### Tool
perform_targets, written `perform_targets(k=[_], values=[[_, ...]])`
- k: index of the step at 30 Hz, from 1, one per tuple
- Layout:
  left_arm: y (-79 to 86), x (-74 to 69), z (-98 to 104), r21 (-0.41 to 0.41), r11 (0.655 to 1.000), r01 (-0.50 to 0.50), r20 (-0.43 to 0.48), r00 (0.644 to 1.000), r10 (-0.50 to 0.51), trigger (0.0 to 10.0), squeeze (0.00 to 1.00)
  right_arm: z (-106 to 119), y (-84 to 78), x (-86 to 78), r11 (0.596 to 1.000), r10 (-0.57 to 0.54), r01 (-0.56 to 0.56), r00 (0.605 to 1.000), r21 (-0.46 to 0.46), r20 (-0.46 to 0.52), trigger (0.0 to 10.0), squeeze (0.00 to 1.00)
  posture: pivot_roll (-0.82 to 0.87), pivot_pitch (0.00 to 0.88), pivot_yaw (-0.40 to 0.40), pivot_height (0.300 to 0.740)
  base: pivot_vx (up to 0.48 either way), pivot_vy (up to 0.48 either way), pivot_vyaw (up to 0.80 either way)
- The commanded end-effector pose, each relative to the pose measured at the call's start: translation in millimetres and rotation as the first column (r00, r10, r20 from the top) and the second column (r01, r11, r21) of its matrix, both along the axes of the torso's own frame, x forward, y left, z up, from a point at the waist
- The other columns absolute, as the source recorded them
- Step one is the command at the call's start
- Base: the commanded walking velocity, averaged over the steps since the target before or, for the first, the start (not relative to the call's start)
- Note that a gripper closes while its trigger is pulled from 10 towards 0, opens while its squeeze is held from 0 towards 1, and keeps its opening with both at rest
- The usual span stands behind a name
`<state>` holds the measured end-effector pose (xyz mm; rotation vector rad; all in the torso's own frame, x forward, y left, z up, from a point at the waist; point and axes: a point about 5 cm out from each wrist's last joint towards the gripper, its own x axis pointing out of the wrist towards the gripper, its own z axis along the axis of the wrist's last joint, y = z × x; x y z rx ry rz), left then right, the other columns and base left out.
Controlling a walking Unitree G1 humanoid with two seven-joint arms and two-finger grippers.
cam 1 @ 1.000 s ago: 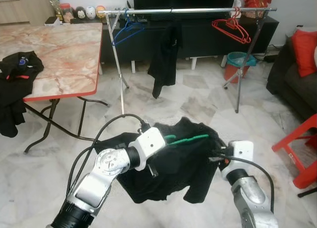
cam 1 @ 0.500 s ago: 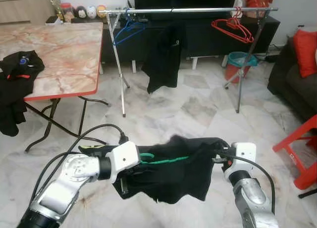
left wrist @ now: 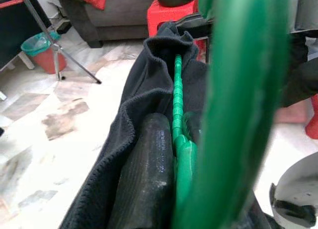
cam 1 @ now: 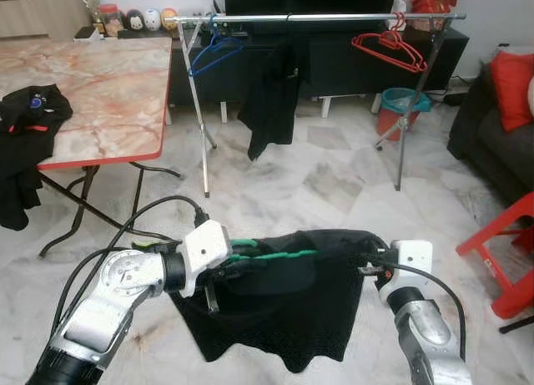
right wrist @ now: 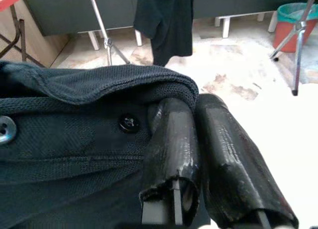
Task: Hang hanger
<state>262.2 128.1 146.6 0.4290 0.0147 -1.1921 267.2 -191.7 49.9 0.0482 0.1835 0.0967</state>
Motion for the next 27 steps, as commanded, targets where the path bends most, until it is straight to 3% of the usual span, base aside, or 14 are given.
perform_targets(k=[1, 4, 8, 15, 20, 27], values=[[-4.1, 1.7, 5.7, 0.002, 1.000, 0.004, 0.050, 0.999, -0.004, 10.0, 0.00, -1.4, -4.2, -1.2, 1.000, -0.005, 0.005, 1.000, 0.005, -0.014, 0.0, 0.00, 0.08, 0.000, -0.032, 0.740, 0.000, 0.000, 0.00], [-5.7, 3.1, 4.4, 0.024, 1.000, -0.008, 0.059, 0.998, 0.006, 10.0, 0.00, -1.4, -2.8, -1.5, 1.000, 0.009, -0.008, 1.000, 0.008, -0.013, 0.0, 0.00, 0.08, 0.000, -0.032, 0.740, 0.000, 0.000, 0.00], [-19.9, 8.8, 4.8, 0.000, 0.998, -0.056, 0.085, 0.995, 0.056, 10.0, 0.00, -2.3, 3.0, -2.1, 0.998, 0.055, -0.054, 0.998, 0.013, -0.017, 0.0, 0.00, 0.08, 0.000, -0.030, 0.740, 0.000, 0.000, 0.00], [-30.8, 0.2, 9.5, -0.058, 0.998, 0.016, 0.051, 0.999, -0.013, 10.0, 0.00, -2.3, 4.6, -2.6, 0.997, 0.079, -0.079, 0.997, 0.007, -0.019, 0.0, 0.00, 0.08, 0.000, -0.029, 0.740, 0.000, 0.000, 0.00], [-26.5, -16.4, 12.2, -0.062, 0.985, 0.163, 0.015, 0.987, -0.163, 10.0, 0.00, -1.4, 0.5, -0.6, 0.998, 0.063, -0.063, 0.998, 0.006, -0.017, 0.0, 0.00, 0.08, 0.000, -0.031, 0.740, 0.000, 0.000, 0.00], [-16.8, -13.7, 25.8, -0.167, 0.974, 0.153, -0.022, 0.987, -0.158, 10.0, 0.00, -1.4, -1.9, -0.1, 0.998, 0.061, -0.061, 0.998, 0.003, -0.018, 0.0, 0.00, 0.08, 0.000, -0.035, 0.740, 0.000, 0.000, 0.00]])
